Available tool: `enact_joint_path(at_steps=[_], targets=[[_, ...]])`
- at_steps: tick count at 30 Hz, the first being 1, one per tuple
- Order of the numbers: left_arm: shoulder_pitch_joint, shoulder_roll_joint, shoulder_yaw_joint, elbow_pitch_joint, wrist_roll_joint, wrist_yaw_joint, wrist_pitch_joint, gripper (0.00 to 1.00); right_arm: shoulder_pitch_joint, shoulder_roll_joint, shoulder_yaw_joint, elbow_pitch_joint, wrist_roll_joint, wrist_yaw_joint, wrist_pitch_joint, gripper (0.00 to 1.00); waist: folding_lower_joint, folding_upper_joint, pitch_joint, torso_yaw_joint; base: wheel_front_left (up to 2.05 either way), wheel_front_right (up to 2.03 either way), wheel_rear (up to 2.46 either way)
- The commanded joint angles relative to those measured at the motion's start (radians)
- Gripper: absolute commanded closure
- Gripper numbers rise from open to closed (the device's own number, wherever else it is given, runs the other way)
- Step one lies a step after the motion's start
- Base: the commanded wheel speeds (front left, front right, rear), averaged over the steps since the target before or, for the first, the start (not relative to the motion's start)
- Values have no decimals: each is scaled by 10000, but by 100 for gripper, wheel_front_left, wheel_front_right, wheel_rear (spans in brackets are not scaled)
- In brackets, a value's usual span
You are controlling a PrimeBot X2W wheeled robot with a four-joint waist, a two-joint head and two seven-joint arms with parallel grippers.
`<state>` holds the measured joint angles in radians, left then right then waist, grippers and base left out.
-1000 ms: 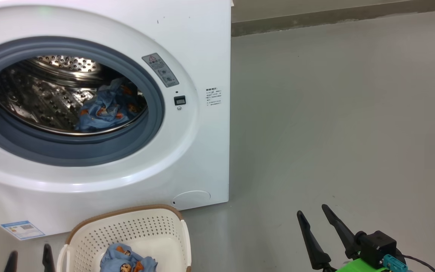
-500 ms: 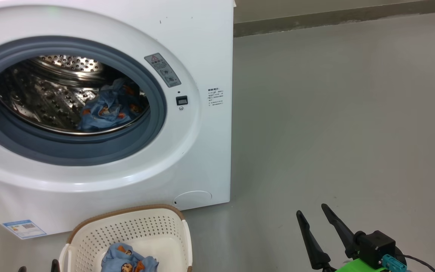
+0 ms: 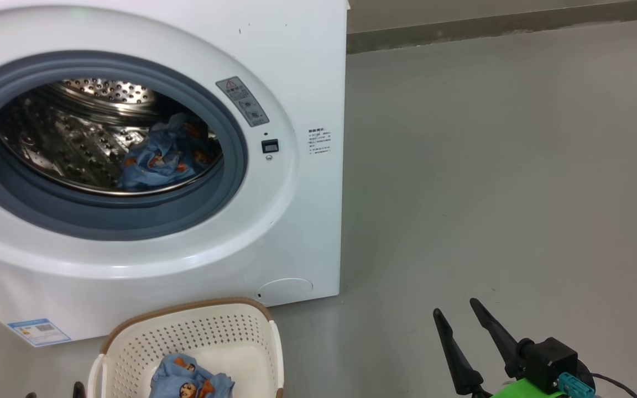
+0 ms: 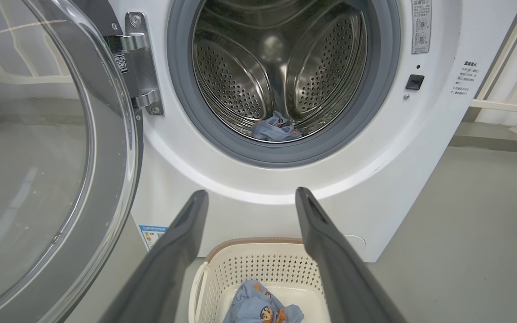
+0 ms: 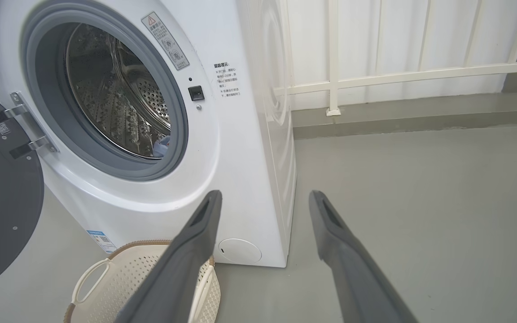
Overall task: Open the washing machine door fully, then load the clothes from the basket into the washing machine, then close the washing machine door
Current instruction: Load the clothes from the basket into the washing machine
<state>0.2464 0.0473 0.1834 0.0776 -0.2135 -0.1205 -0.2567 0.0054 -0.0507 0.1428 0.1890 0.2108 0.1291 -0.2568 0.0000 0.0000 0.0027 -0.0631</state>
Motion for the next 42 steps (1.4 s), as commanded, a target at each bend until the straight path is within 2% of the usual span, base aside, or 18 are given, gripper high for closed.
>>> enact_joint_path(at_steps=[1,13,17,30,42], targets=[[-147,51,372,-182,110,-83,-51,0,-45,5,235,-260,-51,16,-49,0,0,0,18,-3,0,0,0],[-361,44,-41,294,-159,-98,-51,0,-78,5,303,-322,-20,16,-49,0,0,0,526,36,0,0,0],[-621,200,-316,531,-436,-99,-51,0,-119,5,359,-402,-21,16,-49,0,0,0,900,56,0,0,0],[-2164,1214,-1313,1488,-1685,-101,-51,0,-508,5,576,-781,-34,16,-49,0,0,0,2806,1,0,0,0],[-4082,2451,-2138,2526,-2841,-101,-51,0,-1151,5,751,-1212,-18,16,-49,0,0,0,4862,-200,0,0,0]])
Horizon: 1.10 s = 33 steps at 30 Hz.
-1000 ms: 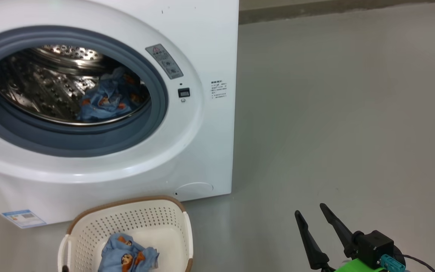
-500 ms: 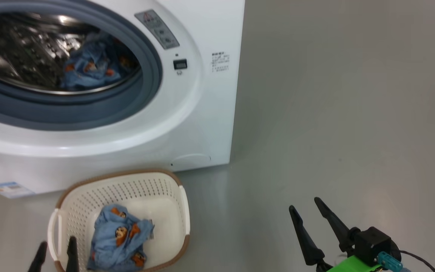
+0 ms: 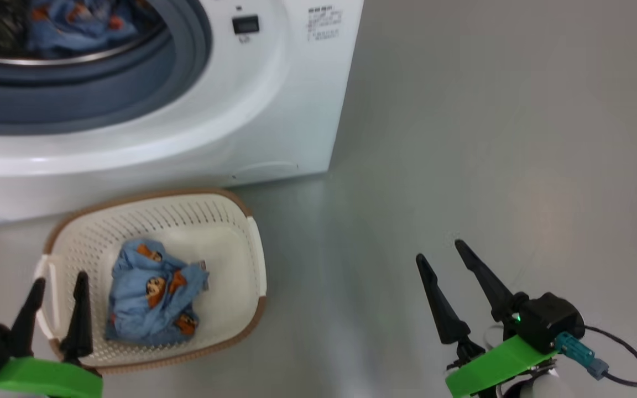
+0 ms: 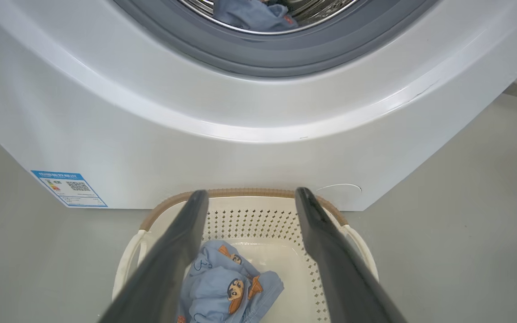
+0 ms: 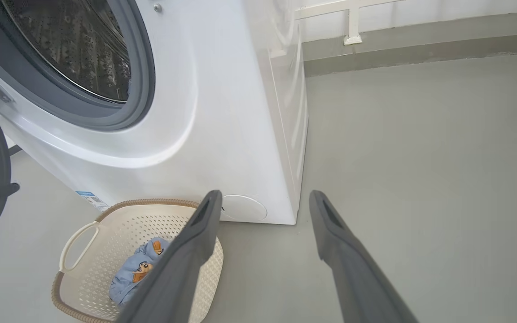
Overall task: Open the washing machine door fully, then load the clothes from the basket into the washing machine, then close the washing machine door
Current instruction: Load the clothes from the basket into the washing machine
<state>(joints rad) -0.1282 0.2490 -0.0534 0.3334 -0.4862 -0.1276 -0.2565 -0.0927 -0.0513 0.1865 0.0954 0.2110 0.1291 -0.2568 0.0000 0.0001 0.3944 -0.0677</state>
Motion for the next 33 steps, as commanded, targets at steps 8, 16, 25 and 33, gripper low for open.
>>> enact_joint_path(at_steps=[8,16,25,33], targets=[[-1361,1265,-603,618,-916,-30,-53,0,-469,11,431,-530,61,16,-49,0,0,-1,2128,-356,0,0,0],[-2371,1822,-1450,1333,-1575,-30,-53,0,-685,11,517,-815,175,16,-49,0,0,-1,3055,-625,0,0,0],[-3566,2450,-2656,2638,-2275,-30,-53,0,-841,11,642,-1102,329,16,-49,0,0,-1,3989,-902,0,0,0],[-4707,3050,-4143,3839,-3237,-30,-53,0,-989,11,720,-1306,517,16,-49,0,0,-1,4728,-1034,0,0,0]])
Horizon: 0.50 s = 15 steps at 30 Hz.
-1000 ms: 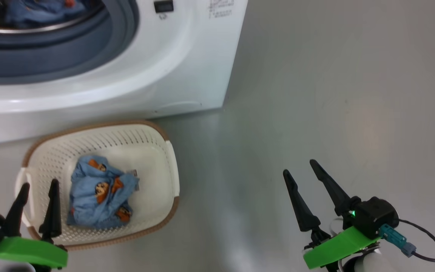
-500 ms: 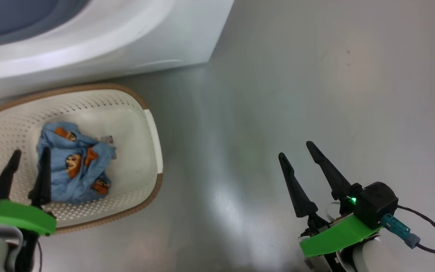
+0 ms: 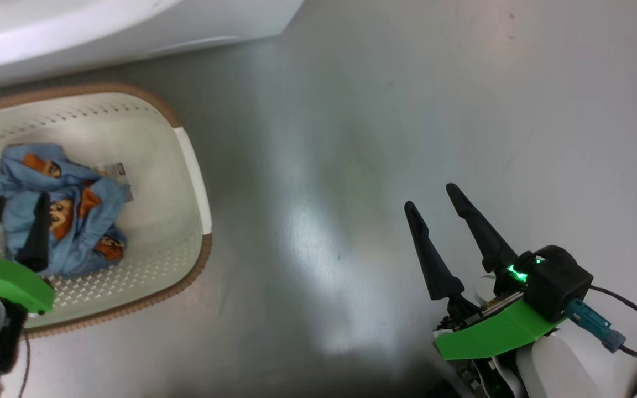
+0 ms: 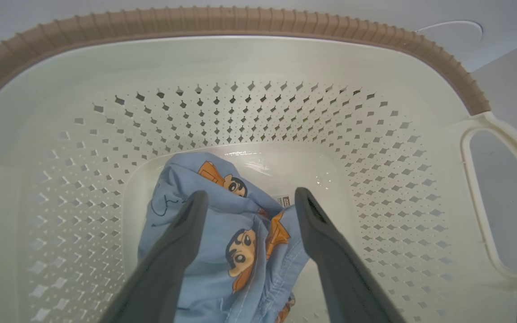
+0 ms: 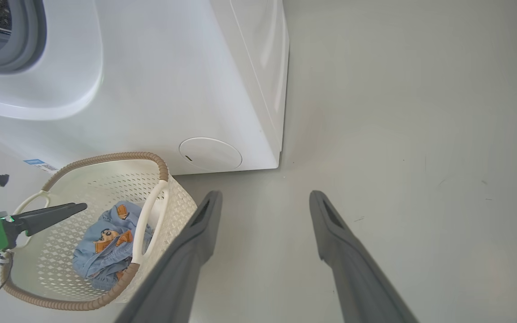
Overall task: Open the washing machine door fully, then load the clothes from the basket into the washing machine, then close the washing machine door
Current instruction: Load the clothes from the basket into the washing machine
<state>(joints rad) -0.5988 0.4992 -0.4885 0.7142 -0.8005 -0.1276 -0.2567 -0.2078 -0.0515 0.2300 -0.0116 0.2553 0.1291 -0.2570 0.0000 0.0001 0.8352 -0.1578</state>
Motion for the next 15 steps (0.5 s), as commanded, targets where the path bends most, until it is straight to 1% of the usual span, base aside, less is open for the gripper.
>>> enact_joint_path(at_steps=[1,2,5,12,15], targets=[[-131,624,28,147,-246,-30,-51,0,146,13,299,-260,86,16,-48,0,0,-1,397,-151,0,0,0],[-397,798,-360,413,-467,-30,9,0,127,13,328,-296,122,16,-48,0,0,-1,538,-183,0,0,0],[-802,1002,-883,789,-775,-30,245,0,110,13,349,-332,159,16,-48,0,0,-1,734,-219,0,0,0],[-1636,1376,-1780,1388,-1552,-31,963,0,59,13,376,-482,235,16,-48,0,0,-1,1177,-359,0,0,0],[-1856,1459,-1987,1632,-1695,-31,1227,0,71,13,378,-526,253,16,-48,0,0,-1,1300,-401,0,0,0]])
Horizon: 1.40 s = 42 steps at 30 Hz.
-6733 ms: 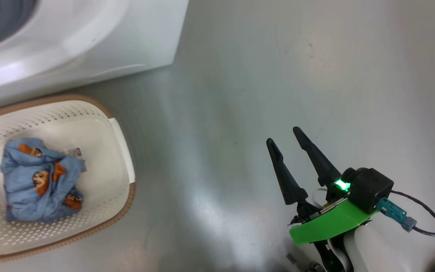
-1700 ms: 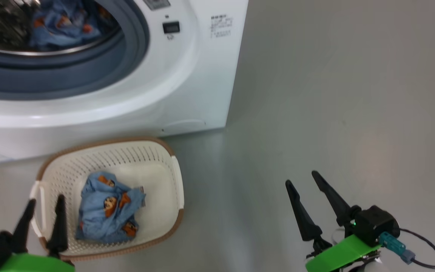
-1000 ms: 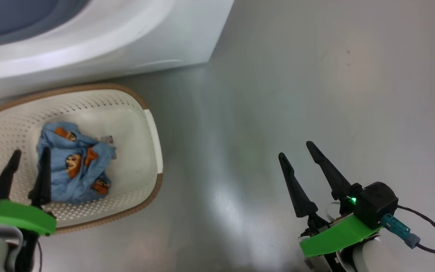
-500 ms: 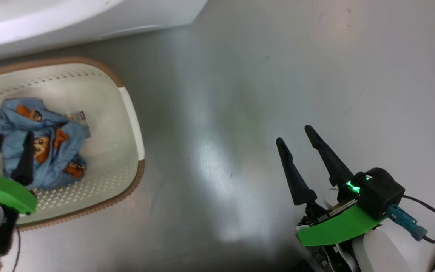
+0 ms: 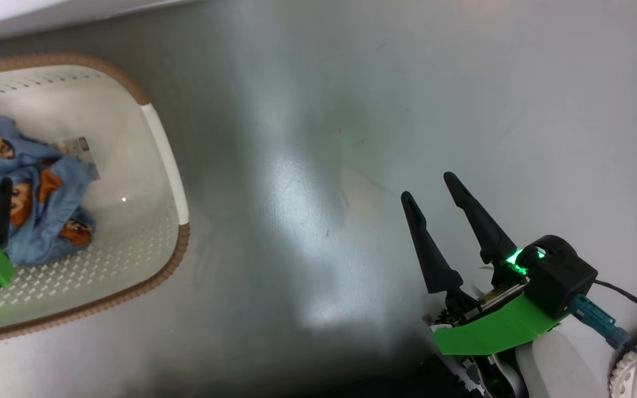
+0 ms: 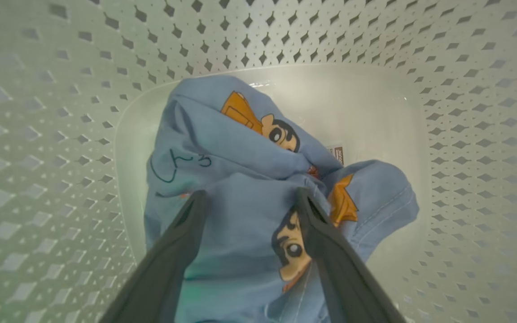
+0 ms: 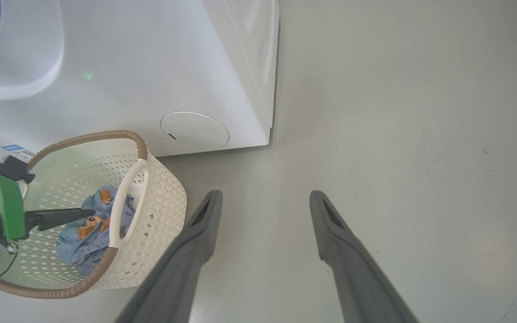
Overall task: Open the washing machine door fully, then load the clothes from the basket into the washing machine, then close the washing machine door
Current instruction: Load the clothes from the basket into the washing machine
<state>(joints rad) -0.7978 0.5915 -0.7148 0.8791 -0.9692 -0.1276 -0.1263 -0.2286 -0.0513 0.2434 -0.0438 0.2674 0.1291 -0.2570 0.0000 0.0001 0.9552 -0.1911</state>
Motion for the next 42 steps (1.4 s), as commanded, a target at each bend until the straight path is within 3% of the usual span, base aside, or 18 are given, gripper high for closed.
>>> enact_joint_path(at_steps=[1,22,23,24,25,26,42], targets=[[-44,557,58,220,-160,-31,288,0,300,11,253,-247,141,16,-48,0,0,-1,181,-96,0,0,0],[-1447,820,-1432,1250,-754,-31,1321,0,400,11,244,-526,267,16,-48,0,0,-1,841,-377,0,0,0],[-1448,794,-1487,1271,-789,-31,1318,16,410,11,235,-521,278,16,-48,0,0,-1,826,-378,0,0,0],[-1427,771,-1556,1297,-809,-31,1334,50,417,11,226,-506,287,16,-48,0,0,-1,803,-380,0,0,0],[-1402,760,-1624,1315,-836,-31,1345,67,418,11,219,-492,299,16,-48,0,0,-1,778,-385,0,0,0],[-1386,758,-1654,1308,-893,-31,1281,100,401,11,215,-490,314,16,-48,0,0,-1,750,-396,0,0,0],[-505,585,-2343,803,-1412,-31,-1036,100,224,11,-160,-324,298,16,-48,0,0,-1,-810,-33,0,0,0]])
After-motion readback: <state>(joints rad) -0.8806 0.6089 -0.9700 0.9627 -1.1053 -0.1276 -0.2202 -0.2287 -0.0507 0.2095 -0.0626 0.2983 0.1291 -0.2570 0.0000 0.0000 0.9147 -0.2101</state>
